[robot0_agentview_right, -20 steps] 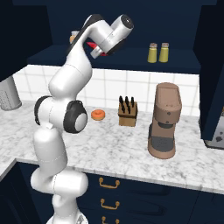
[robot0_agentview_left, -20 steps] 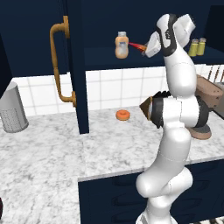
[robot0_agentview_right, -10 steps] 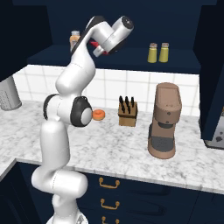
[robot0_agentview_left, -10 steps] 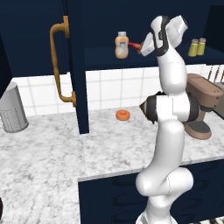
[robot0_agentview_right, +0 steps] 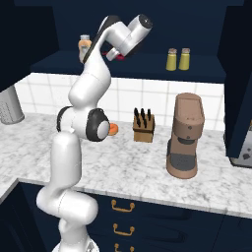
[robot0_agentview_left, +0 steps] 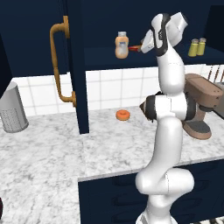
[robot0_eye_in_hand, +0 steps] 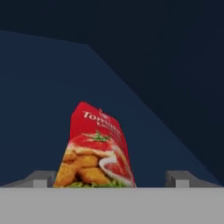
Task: Put the shaker and condiment bottle from the counter next to their counterparts in the cabinet.
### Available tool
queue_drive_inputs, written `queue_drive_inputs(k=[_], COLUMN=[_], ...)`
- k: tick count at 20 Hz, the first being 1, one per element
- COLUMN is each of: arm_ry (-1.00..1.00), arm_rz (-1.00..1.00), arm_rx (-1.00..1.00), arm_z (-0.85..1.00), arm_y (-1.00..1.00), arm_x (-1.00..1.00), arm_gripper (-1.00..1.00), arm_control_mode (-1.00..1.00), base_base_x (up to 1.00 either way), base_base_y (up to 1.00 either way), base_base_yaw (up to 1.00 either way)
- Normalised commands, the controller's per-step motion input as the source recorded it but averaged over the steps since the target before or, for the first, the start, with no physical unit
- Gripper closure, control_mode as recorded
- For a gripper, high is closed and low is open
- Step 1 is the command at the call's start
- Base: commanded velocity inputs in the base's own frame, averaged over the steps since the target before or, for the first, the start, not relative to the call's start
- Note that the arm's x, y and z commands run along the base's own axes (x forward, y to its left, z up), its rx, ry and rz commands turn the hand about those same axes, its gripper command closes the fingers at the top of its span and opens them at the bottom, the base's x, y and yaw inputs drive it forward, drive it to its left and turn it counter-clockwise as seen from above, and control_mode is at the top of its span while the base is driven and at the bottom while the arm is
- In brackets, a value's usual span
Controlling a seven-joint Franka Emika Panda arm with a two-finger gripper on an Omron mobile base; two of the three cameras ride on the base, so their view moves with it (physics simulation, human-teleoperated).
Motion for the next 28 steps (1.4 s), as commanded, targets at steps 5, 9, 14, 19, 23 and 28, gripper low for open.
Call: queue_drive_inputs(k=[5, 9, 14, 19, 23, 28], arm_ry=[0.00, 0.00, -0.08, -0.20, -0.28, -0.27], arm_rz=[0.00, 0.00, 0.00, 0.00, -0.02, -0.03], arm_rx=[0.00, 0.03, 0.01, 0.02, 0.04, 0.07], arm_z=[0.08, -0.07, -0.26, -0.40, -0.42, -0.52], arm_y=[0.00, 0.00, 0.01, 0.09, 0.10, 0.03], arm_x=[-0.47, -0.98, -1.00, -1.00, -1.00, -1.00], arm_gripper=[-1.00, -1.00, -1.00, -1.00, -1.00, -1.00], arm_control_mode=[-1.00, -1.00, -1.00, -1.00, -1.00, -1.00], base_base_x=[0.00, 0.00, 0.00, 0.00, 0.00, 0.00], base_base_y=[0.00, 0.00, 0.00, 0.00, 0.00, 0.00], base_base_yaw=[0.00, 0.00, 0.00, 0.00, 0.00, 0.00])
